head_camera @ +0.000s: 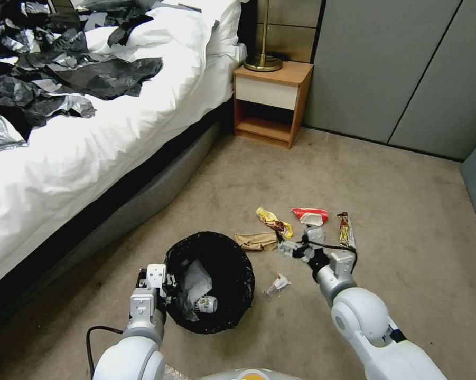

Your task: Pick up the trash bin, then pick up the garbage from the floor and place it into the trash bin.

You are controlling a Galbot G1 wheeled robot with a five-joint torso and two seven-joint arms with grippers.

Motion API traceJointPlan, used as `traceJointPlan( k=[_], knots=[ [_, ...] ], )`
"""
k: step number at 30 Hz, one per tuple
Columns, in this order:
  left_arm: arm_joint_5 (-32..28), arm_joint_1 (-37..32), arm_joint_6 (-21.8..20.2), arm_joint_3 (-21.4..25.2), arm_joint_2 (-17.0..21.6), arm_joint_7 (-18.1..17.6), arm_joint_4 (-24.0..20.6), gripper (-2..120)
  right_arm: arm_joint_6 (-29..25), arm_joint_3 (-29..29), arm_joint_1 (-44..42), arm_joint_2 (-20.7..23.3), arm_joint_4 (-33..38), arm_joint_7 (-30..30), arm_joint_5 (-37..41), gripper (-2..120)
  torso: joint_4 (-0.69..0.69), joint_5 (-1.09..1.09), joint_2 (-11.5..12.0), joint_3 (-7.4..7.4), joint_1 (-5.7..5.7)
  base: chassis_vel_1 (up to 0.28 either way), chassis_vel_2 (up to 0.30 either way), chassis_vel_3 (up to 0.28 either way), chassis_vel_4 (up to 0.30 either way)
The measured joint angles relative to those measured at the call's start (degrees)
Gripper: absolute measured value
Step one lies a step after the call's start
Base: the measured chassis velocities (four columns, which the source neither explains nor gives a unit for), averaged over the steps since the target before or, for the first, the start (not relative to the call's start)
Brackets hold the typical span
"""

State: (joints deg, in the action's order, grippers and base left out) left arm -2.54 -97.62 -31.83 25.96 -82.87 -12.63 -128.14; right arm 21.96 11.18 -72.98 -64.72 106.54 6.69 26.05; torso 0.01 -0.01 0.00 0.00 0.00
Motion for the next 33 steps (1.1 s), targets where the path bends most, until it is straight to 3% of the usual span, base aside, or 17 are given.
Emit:
traceJointPlan(
  k=[5,10,13,33],
  knots=[
    [0.33,-0.49,0.08,0.08,-0.17,0.00,-0.37,1,2.63,-2.27,2.37,2.96,-5.33,-2.00,1.17,100,-0.02,0.00,0.00,0.00,0.00,0.000,0.000,0.000,0.000],
    [0.57,-0.51,0.13,-0.04,-0.38,0.00,-0.33,1,2.68,-2.53,2.68,2.99,-8.43,-3.68,0.48,100,-0.01,0.01,0.00,0.00,0.00,0.000,0.000,0.000,0.000],
    [0.77,-0.22,0.14,-0.36,-0.58,0.01,-0.03,1,2.29,-2.84,3.07,0.36,-14.14,-5.46,-2.17,100,-0.02,0.00,0.00,0.00,0.00,0.000,0.000,0.000,0.000],
    [1.03,-0.93,0.78,-0.15,-1.17,-0.03,0.06,1,-0.65,-4.86,8.80,-6.53,-26.58,-5.90,-3.73,100,-0.01,0.01,0.00,0.00,0.00,0.000,0.000,0.000,0.000]
  ],
)
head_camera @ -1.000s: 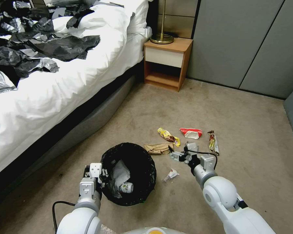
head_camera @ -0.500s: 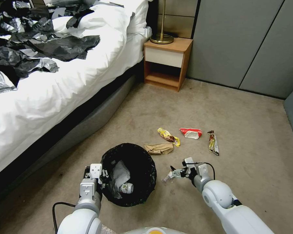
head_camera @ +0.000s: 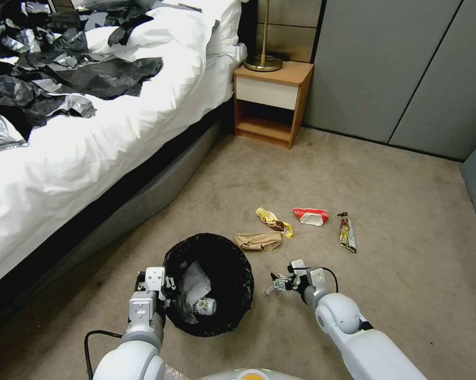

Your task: Pick up the trash bin, then pick up the garbage from the floor and place it into the trash bin.

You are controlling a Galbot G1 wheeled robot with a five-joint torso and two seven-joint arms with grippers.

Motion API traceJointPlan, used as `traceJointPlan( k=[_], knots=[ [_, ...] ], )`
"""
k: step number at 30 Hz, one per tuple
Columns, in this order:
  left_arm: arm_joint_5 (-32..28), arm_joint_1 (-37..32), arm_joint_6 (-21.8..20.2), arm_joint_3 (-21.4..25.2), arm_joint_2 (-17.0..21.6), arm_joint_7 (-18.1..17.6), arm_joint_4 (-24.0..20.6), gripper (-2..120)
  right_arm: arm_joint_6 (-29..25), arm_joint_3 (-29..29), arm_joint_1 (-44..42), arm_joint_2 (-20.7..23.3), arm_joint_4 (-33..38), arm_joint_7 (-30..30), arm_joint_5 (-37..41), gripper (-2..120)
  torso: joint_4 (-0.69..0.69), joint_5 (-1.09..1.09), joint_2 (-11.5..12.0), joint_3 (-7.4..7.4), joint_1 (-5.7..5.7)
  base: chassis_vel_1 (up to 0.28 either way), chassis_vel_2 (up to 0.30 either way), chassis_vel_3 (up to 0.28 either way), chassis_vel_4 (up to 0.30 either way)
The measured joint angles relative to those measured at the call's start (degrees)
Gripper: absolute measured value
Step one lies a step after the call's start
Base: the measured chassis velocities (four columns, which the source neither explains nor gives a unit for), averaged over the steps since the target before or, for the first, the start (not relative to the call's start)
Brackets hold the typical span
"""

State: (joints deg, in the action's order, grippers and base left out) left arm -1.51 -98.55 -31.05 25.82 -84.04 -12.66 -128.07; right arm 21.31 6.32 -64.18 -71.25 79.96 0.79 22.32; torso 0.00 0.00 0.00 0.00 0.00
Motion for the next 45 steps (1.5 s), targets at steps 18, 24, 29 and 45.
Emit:
traceJointPlan(
  k=[18,24,29,45],
  knots=[
    [0.88,-1.25,0.15,0.23,0.37,-0.16,1.44,1,-3.29,1.94,4.01,-9.35,-14.57,3.66,-5.78,100,0.01,-0.02,-0.01,0.00,-0.01,0.000,0.000,0.000,0.000],
    [1.05,-1.16,0.02,0.14,0.24,-0.15,1.63,1,-3.44,2.24,3.26,-10.07,-14.97,4.57,-6.74,100,0.00,-0.01,-0.01,-0.01,-0.01,0.000,0.000,0.000,0.000],
    [1.06,-1.14,0.01,0.03,0.28,-0.13,1.65,1,-2.64,2.02,1.53,-9.65,-12.07,5.49,-6.82,100,0.01,-0.01,-0.01,-0.01,0.00,0.000,0.000,0.000,0.000],
    [0.99,-0.97,0.04,-0.63,0.51,-0.08,1.53,1,-2.92,2.65,-2.45,-8.88,-9.15,5.75,-7.40,96,0.00,0.00,-0.01,-0.01,-0.01,0.000,0.000,0.000,0.000]
  ],
)
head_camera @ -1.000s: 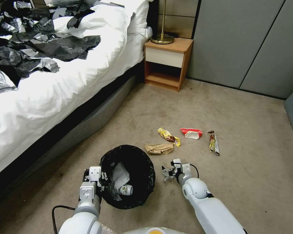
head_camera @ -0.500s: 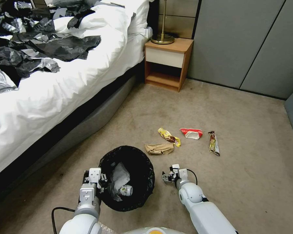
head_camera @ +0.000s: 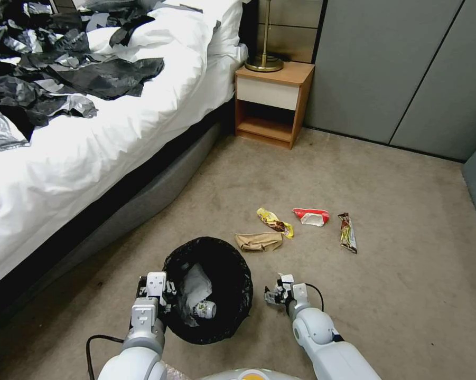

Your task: Pick up the trash bin, then pick up the garbage from the floor and place it into the trash bin.

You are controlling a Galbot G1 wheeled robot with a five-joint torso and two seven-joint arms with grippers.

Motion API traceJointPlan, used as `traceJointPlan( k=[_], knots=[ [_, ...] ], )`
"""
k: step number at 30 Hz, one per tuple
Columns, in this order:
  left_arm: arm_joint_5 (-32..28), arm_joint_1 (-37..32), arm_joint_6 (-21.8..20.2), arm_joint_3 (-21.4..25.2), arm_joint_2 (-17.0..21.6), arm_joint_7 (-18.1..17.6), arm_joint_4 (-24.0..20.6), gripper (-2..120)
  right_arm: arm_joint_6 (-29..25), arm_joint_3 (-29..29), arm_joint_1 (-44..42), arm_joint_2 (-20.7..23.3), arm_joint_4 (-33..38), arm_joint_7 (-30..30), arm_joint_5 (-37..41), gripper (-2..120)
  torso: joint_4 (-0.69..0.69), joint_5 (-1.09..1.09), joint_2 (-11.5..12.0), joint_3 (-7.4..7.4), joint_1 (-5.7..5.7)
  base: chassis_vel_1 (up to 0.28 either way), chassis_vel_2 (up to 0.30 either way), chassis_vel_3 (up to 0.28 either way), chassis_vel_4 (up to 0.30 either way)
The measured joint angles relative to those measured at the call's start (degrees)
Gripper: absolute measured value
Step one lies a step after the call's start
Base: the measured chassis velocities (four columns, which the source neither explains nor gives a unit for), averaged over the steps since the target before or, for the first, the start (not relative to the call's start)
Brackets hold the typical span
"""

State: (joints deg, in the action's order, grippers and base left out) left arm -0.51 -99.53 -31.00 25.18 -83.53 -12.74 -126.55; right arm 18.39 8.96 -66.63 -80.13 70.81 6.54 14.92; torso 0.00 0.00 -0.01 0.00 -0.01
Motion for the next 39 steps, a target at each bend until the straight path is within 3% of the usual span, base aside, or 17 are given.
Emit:
traceJointPlan(
  k=[13,20,35,39],
  knots=[
    [0.10,-0.29,0.10,-0.13,0.02,0.04,-0.15,1,-0.88,0.74,0.44,-0.62,-0.78,-0.68,1.21,91,-0.01,0.01,0.00,0.00,0.00,0.000,0.000,0.000,0.000],
    [0.13,-0.16,0.16,-0.25,-0.02,0.05,-0.02,1,-1.93,1.22,1.49,-1.53,-2.62,-0.95,2.39,82,-0.01,0.02,0.00,0.00,0.00,0.000,0.000,0.000,0.000],
    [0.08,0.29,0.24,-0.25,-0.01,0.09,0.32,1,-3.63,1.50,1.98,-1.38,-4.06,-1.01,1.74,24,-0.02,0.02,0.00,0.00,0.01,0.000,0.000,0.000,0.000],
    [0.04,0.30,0.24,-0.29,0.01,0.13,0.35,1,-3.84,1.48,1.95,-1.41,-4.14,-1.16,1.48,10,0.03,-0.04,0.00,0.00,0.01,0.000,0.000,0.000,0.000]
  ],
)
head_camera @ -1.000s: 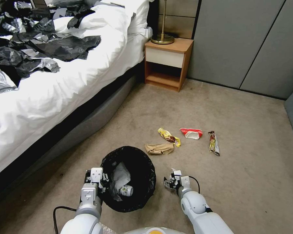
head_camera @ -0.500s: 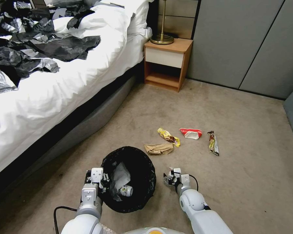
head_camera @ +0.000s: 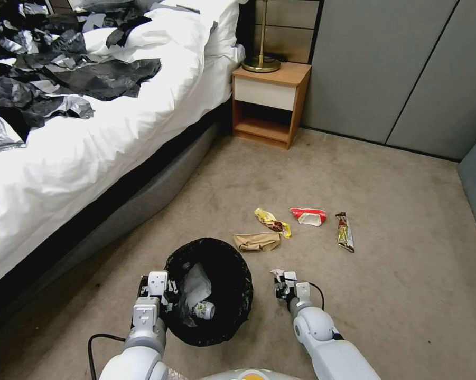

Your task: Pick up the trash bin, then pick up the garbage from the floor and place it into the trash bin.

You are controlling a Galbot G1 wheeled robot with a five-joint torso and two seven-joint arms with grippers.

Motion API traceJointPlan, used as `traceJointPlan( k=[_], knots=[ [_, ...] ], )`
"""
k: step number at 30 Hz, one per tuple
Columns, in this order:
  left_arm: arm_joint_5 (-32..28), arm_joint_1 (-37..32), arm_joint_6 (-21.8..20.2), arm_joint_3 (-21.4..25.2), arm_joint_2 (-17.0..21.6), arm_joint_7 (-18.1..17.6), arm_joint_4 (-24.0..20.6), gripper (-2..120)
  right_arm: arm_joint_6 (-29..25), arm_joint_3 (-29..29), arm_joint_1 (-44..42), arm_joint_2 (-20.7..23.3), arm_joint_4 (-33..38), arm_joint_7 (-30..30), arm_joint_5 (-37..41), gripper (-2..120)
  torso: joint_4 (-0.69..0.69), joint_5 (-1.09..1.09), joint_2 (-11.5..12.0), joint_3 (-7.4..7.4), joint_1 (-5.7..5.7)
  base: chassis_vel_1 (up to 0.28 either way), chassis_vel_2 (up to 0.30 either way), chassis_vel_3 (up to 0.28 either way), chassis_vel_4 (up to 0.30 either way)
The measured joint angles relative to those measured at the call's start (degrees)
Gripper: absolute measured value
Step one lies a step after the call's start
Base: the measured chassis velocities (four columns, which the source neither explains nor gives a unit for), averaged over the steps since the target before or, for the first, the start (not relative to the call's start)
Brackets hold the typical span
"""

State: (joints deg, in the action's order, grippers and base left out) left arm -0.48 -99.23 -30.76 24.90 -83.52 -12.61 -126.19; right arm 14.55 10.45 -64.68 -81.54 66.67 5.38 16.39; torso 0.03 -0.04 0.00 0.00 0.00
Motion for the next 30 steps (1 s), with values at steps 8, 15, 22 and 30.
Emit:
traceJointPlan(
  k=[8,15,22,30],
  knots=[
    [-0.02,-0.03,0.00,-0.04,-0.01,0.03,0.00,1,-0.59,-0.13,0.07,0.00,-0.07,-0.12,-0.76,0,-0.02,0.02,0.00,0.01,0.00,0.000,0.000,0.000,0.000],
    [-0.16,0.07,0.05,-0.04,0.06,0.05,0.03,1,-0.83,-0.03,-0.31,0.10,1.03,-0.13,-1.35,0,-0.01,0.01,0.01,0.01,0.00,0.000,0.000,0.000,0.000],
    [-0.27,0.67,0.05,-0.18,0.12,0.07,0.41,1,-0.92,0.07,-2.09,1.55,8.02,0.13,-1.10,0,-0.03,0.03,0.01,0.01,0.00,0.000,0.000,0.000,0.000],
    [-0.27,0.71,0.05,-0.44,0.04,0.07,0.48,1,-5.24,-0.05,-8.16,4.81,26.83,-0.20,-3.02,0,-0.03,0.04,0.01,0.00,0.00,0.000,0.000,0.000,0.000]
  ],
)
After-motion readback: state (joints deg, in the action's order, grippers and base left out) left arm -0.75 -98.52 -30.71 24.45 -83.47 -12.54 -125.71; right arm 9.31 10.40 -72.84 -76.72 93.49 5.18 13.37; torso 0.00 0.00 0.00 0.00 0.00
